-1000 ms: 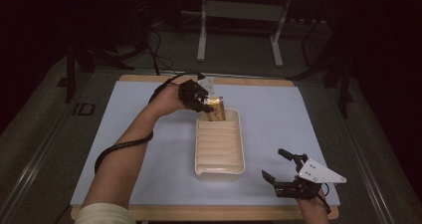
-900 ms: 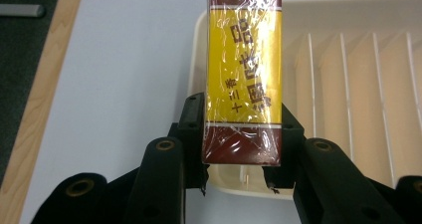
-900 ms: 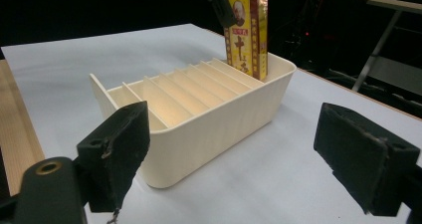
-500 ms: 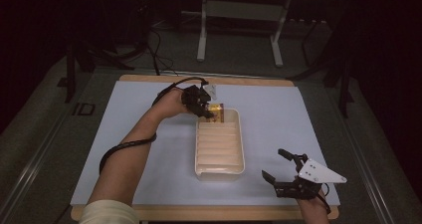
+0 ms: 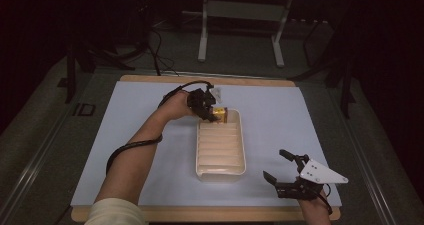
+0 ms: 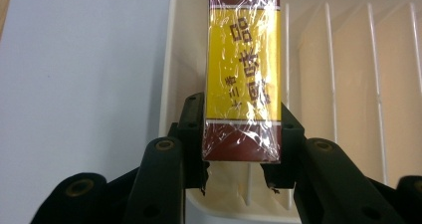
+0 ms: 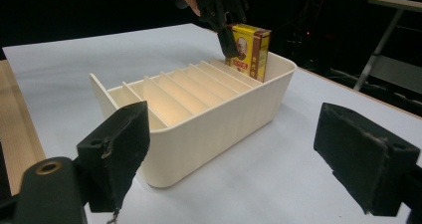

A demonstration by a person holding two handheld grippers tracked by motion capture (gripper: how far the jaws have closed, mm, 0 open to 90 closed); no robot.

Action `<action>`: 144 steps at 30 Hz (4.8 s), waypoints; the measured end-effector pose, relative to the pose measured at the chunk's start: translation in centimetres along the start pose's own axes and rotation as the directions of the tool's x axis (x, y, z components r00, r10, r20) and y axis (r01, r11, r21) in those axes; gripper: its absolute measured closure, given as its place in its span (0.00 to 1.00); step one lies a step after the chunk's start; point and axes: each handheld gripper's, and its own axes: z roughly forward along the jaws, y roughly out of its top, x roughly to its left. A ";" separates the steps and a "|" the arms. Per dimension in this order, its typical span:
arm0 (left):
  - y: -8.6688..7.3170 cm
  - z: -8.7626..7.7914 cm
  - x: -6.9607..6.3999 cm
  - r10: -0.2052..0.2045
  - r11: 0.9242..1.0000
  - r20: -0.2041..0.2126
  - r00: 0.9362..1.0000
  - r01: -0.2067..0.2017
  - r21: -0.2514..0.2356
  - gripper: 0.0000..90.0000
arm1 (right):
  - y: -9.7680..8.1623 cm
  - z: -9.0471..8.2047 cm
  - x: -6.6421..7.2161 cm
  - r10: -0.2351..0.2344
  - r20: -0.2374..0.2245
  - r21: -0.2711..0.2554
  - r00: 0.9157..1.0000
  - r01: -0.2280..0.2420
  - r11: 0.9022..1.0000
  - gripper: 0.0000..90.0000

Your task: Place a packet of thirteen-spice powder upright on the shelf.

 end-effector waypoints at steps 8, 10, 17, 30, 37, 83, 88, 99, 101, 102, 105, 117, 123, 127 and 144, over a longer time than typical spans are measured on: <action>0.1 -0.3 -0.2 -0.003 1.000 -0.001 1.000 0.003 -0.009 0.70 | 0.0 0.0 0.0 0.001 0.000 -0.001 1.000 -0.001 1.000 0.16; 0.0 -0.6 -0.3 -0.006 1.000 -0.012 1.000 0.006 -0.012 0.70 | 0.0 0.0 0.0 0.002 0.001 0.001 1.000 -0.002 1.000 0.16; -0.6 -1.8 -0.4 -0.025 0.999 -0.027 0.999 0.024 -0.021 0.70 | 0.0 0.0 0.1 0.000 0.002 0.001 1.000 0.000 1.000 0.16; -1.9 -4.0 -1.4 -0.067 0.997 -0.080 0.995 0.063 -0.054 0.70 | 0.1 0.0 0.1 -0.005 0.003 0.002 1.000 0.005 1.000 0.16; -3.0 -5.1 -2.3 -0.100 0.994 -0.109 0.989 0.095 -0.055 0.70 | 0.1 0.1 0.1 -0.006 0.004 0.004 1.000 0.006 1.000 0.16; -12.8 -7.0 -10.4 -0.624 0.776 -0.168 0.763 0.578 -0.254 0.01 | 0.0 0.3 0.2 -0.007 0.014 0.018 1.000 0.006 1.000 0.16; -12.9 -7.1 -12.3 -0.626 0.774 -0.205 0.753 0.568 -0.279 0.01 | 0.0 0.3 0.2 -0.008 0.014 0.020 1.000 0.008 1.000 0.16; -14.1 -6.6 -15.8 -0.663 0.742 -0.231 0.712 0.588 -0.322 0.01 | 0.0 0.3 0.3 -0.013 0.016 0.022 1.000 0.013 1.000 0.16; -14.3 -6.6 -16.2 -0.670 0.737 -0.241 0.702 0.592 -0.327 0.01 | 0.0 0.3 0.3 -0.012 0.018 0.024 1.000 0.012 1.000 0.16; -14.5 -6.6 -16.3 -0.670 0.737 -0.240 0.703 0.591 -0.328 0.02 | 0.0 0.3 0.3 -0.011 0.018 0.024 1.000 0.010 1.000 0.16; -15.0 -6.6 -16.8 -0.673 0.731 -0.209 0.710 0.596 -0.331 0.01 | 0.0 0.3 0.3 -0.010 0.018 0.024 1.000 0.010 1.000 0.16; -17.0 -7.2 -19.3 -0.697 0.707 -0.202 0.688 0.613 -0.352 0.01 | 0.1 0.3 0.3 -0.014 0.016 0.022 1.000 0.013 1.000 0.16; -18.0 -7.6 -20.7 -0.690 0.715 -0.207 0.694 0.607 -0.348 0.01 | 0.0 0.5 0.4 -0.024 0.017 0.030 1.000 0.023 0.999 0.16; -18.8 -7.6 -21.3 -0.699 0.706 -0.200 0.686 0.619 -0.344 0.01 | 0.1 0.5 0.4 -0.022 0.015 0.028 1.000 0.021 0.999 0.16; -20.1 -6.5 -23.4 -0.691 0.716 -0.207 0.692 0.619 -0.321 0.02 | 0.1 0.4 0.4 -0.021 0.008 0.025 1.000 0.020 0.999 0.16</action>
